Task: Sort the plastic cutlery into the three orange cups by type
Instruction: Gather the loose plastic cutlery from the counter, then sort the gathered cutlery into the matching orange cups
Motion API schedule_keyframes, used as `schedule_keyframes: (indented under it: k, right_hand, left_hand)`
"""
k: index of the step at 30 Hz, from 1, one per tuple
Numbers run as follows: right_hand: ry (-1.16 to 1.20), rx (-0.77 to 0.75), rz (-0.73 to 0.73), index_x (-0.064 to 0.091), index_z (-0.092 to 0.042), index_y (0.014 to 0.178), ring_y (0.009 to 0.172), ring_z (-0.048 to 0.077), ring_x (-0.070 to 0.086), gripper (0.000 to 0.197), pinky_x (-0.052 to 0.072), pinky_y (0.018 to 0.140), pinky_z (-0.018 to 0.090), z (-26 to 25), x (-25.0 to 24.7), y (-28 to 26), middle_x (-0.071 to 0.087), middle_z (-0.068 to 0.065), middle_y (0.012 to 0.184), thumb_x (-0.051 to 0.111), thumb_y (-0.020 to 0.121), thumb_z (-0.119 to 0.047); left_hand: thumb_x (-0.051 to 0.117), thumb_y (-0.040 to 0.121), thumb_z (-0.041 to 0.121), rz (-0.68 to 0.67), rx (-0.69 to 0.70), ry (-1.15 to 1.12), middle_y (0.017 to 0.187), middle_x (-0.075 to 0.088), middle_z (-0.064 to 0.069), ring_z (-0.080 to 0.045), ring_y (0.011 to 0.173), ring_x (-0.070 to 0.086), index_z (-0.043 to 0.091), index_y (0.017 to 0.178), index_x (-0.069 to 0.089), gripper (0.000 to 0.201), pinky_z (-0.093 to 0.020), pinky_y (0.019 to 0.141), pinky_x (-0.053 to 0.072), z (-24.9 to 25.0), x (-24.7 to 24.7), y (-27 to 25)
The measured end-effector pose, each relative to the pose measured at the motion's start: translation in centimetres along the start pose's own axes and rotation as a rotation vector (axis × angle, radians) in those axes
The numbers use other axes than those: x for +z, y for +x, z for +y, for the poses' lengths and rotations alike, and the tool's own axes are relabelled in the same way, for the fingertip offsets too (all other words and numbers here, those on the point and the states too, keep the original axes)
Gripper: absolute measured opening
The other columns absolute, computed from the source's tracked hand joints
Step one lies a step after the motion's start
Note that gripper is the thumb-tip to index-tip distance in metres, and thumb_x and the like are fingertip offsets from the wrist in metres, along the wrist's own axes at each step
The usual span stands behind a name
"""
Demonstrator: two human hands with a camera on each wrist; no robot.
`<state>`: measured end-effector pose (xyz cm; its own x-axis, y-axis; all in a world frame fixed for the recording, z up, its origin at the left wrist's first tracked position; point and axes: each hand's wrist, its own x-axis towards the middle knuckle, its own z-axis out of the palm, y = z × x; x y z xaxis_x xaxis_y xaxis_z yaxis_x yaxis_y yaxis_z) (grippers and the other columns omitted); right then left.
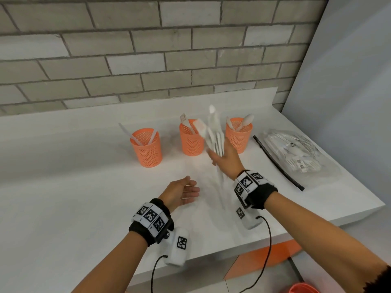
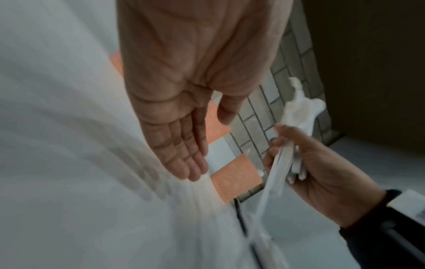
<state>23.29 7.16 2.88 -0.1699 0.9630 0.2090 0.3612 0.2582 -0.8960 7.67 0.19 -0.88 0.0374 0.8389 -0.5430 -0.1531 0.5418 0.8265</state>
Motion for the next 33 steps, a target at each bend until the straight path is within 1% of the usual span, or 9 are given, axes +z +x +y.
schedule_keyframes:
  k: [4, 10, 14, 18, 20, 24, 27, 30, 33]
  right_hand:
    - [0.345, -0.092, 0.142, 0.049, -0.005, 0.102, 0.053, 0.01, 0.056, 0.014, 0.051, 0.058, 0.029, -3.7, 0.5, 0.6, 0.054, 0.006, 0.067, 0.056, 0.091, -0.009]
    - [0.52, -0.098, 0.203, 0.048, 0.0, 0.108, 0.054, 0.009, 0.057, 0.022, 0.053, 0.058, 0.024, -5.3, 3.0, -1.3, 0.056, 0.009, 0.078, 0.058, 0.089, -0.004]
    - [0.579, -0.103, 0.251, 0.05, -0.026, 0.105, 0.074, 0.0, 0.062, 0.041, 0.052, 0.07, 0.02, -5.6, 3.8, -1.9, 0.061, -0.004, 0.089, 0.062, 0.082, 0.006]
    - [0.583, -0.021, 0.325, 0.051, -0.018, 0.113, 0.082, -0.007, 0.063, 0.047, 0.05, 0.074, 0.011, -5.2, 5.3, -2.6, 0.064, -0.007, 0.096, 0.069, 0.076, 0.006]
    - [0.591, 0.007, 0.364, 0.053, -0.015, 0.112, 0.085, -0.003, 0.064, 0.046, 0.051, 0.077, 0.014, -5.3, 5.7, -2.4, 0.065, -0.005, 0.096, 0.07, 0.075, 0.005]
    - [0.583, 0.023, 0.371, 0.057, -0.002, 0.112, 0.091, 0.012, 0.067, 0.043, 0.055, 0.082, 0.022, -5.4, 6.2, -2.5, 0.068, 0.008, 0.1, 0.073, 0.073, 0.003]
    - [0.589, 0.054, 0.297, 0.062, -0.011, 0.098, 0.076, -0.006, 0.066, 0.032, 0.052, 0.067, 0.01, -4.7, 6.0, -2.4, 0.068, 0.001, 0.089, 0.076, 0.072, 0.001]
    - [0.634, 0.118, 0.221, 0.06, -0.026, 0.084, 0.072, -0.006, 0.066, 0.032, 0.052, 0.067, 0.013, -4.2, 5.3, -1.8, 0.067, -0.007, 0.083, 0.076, 0.072, -0.001]
    - [0.686, 0.208, 0.102, 0.066, -0.016, 0.083, 0.079, 0.017, 0.068, 0.021, 0.054, 0.076, 0.032, -3.7, 4.5, -1.0, 0.07, 0.009, 0.083, 0.078, 0.07, -0.005]
  left_hand:
    - [0.035, 0.097, 0.043, -0.049, -0.112, -0.406, 0.093, 0.063, -0.015, -0.025, 0.082, 0.06, 0.004, 0.1, 0.053, 0.043, -0.035, 0.077, 0.048, 0.3, 1.5, 0.1]
    - [0.032, 0.099, 0.039, -0.053, -0.118, -0.701, 0.072, 0.069, -0.018, -0.027, 0.061, 0.07, -0.002, 0.09, 0.057, 0.049, -0.035, 0.072, 0.055, 0.7, 2.9, -0.2]
    - [0.034, 0.1, 0.026, -0.017, -0.096, -0.791, 0.06, 0.066, -0.016, -0.024, 0.053, 0.066, -0.002, 0.085, 0.057, 0.04, -0.032, 0.06, 0.057, 1.8, 2.9, -0.3]
    - [0.032, 0.099, 0.02, -0.098, 0.003, -0.7, 0.068, 0.072, -0.006, -0.017, 0.077, 0.06, 0.008, 0.09, 0.062, 0.033, -0.03, 0.071, 0.05, 4.2, 3.4, -0.9]
    - [0.034, 0.098, 0.02, -0.105, 0.015, -0.71, 0.072, 0.073, -0.006, -0.016, 0.082, 0.06, 0.009, 0.091, 0.064, 0.033, -0.03, 0.075, 0.049, 4.1, 3.5, -0.9]
    - [0.037, 0.097, 0.029, -0.12, 0.043, -0.76, 0.108, 0.066, -0.008, -0.019, 0.104, 0.059, 0.012, 0.115, 0.06, 0.034, -0.031, 0.086, 0.048, 2.6, 3.3, 0.2]
    - [0.034, 0.098, 0.036, -0.099, 0.056, -0.723, 0.128, 0.059, -0.008, -0.022, 0.121, 0.052, 0.016, 0.126, 0.054, 0.039, -0.033, 0.094, 0.045, 3.0, 3.3, 1.1]
    - [0.036, 0.098, 0.031, -0.021, 0.076, -0.632, 0.118, 0.062, -0.014, -0.024, 0.105, 0.059, 0.011, 0.114, 0.057, 0.033, -0.034, 0.086, 0.047, 3.4, 3.3, 2.0]
    - [0.036, 0.098, 0.024, 0.02, 0.058, -0.623, 0.098, 0.059, -0.011, -0.019, 0.083, 0.057, 0.011, 0.109, 0.055, 0.026, -0.027, 0.07, 0.047, 3.4, 3.8, 2.3]
